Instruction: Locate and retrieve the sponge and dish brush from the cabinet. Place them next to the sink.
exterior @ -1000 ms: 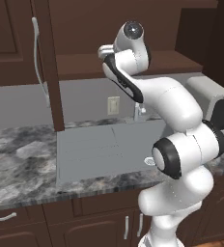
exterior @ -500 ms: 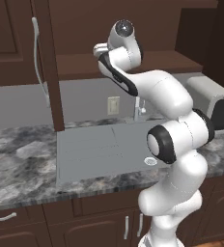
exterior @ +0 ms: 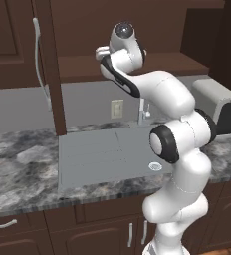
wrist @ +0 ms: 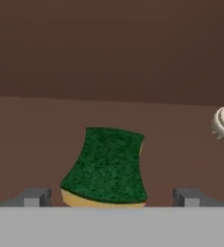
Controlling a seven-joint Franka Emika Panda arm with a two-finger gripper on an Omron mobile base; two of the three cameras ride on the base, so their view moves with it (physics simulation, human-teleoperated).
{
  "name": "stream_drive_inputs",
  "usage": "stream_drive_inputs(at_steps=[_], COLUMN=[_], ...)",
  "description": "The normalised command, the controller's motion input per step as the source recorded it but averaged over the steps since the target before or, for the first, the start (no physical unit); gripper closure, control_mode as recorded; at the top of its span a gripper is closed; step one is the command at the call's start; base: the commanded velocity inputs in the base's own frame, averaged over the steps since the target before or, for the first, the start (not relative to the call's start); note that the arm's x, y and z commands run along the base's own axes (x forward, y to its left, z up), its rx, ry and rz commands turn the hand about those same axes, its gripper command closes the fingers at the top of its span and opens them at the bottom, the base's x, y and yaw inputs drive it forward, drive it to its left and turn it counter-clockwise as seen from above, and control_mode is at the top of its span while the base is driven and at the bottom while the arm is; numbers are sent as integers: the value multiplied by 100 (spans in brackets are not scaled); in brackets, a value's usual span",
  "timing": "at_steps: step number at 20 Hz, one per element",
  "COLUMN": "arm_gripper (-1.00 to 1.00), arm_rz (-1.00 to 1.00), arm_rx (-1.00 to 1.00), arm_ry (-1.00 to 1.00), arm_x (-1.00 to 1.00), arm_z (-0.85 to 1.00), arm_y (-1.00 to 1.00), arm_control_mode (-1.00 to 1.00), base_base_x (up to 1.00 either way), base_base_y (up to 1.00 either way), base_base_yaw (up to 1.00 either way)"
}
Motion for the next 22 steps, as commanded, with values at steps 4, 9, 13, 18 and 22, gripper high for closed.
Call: stream_drive_inputs(at_steps=[4, 9, 13, 18, 22], arm_gripper=[-100, -100, -100, 100, 100], arm_rz=[0, 1, 3, 4, 1], arm_rx=[0, 0, 0, 1, 0], arm_ry=[0, 0, 1, 2, 2], arm_x=[34, 44, 35, 21, 3], arm_z=[-27, -25, -23, -19, -4], arm_y=[-1, 0, 0, 2, 0], arm_control_mode=[-100, -100, -100, -100, -100], base_base_x=[0, 0, 0, 0, 0], base_base_y=[0, 0, 0, 0, 0], base_base_yaw=[0, 0, 0, 0, 0])
